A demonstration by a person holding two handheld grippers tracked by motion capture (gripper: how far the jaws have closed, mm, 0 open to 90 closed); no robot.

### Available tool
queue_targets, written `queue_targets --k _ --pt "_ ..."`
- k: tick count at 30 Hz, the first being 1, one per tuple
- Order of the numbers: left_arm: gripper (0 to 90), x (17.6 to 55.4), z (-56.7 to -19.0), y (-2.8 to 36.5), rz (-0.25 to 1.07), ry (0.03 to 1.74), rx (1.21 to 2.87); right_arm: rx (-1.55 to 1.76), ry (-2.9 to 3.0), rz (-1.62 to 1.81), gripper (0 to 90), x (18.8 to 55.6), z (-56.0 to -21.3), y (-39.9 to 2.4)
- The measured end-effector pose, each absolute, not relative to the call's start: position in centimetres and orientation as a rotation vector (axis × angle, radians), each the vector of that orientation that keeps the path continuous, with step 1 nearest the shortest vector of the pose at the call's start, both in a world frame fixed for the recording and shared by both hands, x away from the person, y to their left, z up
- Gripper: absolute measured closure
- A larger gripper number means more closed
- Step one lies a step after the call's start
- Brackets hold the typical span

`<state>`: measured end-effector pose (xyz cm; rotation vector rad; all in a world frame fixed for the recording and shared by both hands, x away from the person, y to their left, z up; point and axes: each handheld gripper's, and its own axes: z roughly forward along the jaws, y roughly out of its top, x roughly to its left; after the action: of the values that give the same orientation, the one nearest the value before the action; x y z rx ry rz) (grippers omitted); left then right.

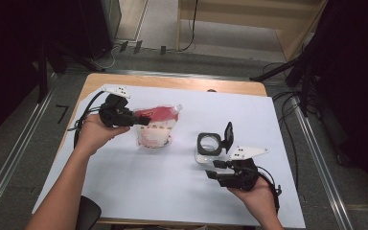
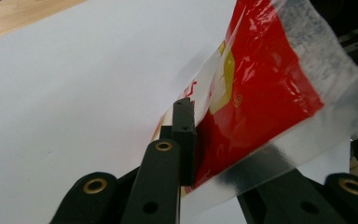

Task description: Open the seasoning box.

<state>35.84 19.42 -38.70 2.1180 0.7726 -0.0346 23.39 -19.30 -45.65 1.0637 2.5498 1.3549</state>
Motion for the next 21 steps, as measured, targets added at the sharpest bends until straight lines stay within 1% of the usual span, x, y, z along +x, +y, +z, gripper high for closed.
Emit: queue_targets --k 2,6,8,12,21 --pt "87.4 35.9 -38.8 19.4 -0.033 0.757 2.121 1.051 2.554 1.358 51.6 23.4 -45.6 -19.1" --pt "90.0 35.6 -38.6 19.0 0.003 0.744 2.138 1.036 2.551 1.38 51.8 23.3 -45.4 -18.7" --pt "90.0 35.7 -38.4 18.8 0.0 0.752 2.142 1.032 2.558 1.379 52.0 23.2 -45.2 -18.4" --pt "90.0 36.2 -38.0 18.5 -0.038 0.845 2.122 0.995 2.554 1.367 51.8 23.0 -44.8 -17.8" --pt "90.0 36.4 -36.8 17.3 -0.049 0.848 2.173 1.012 2.553 1.418 52.2 23.3 -43.7 -16.4"
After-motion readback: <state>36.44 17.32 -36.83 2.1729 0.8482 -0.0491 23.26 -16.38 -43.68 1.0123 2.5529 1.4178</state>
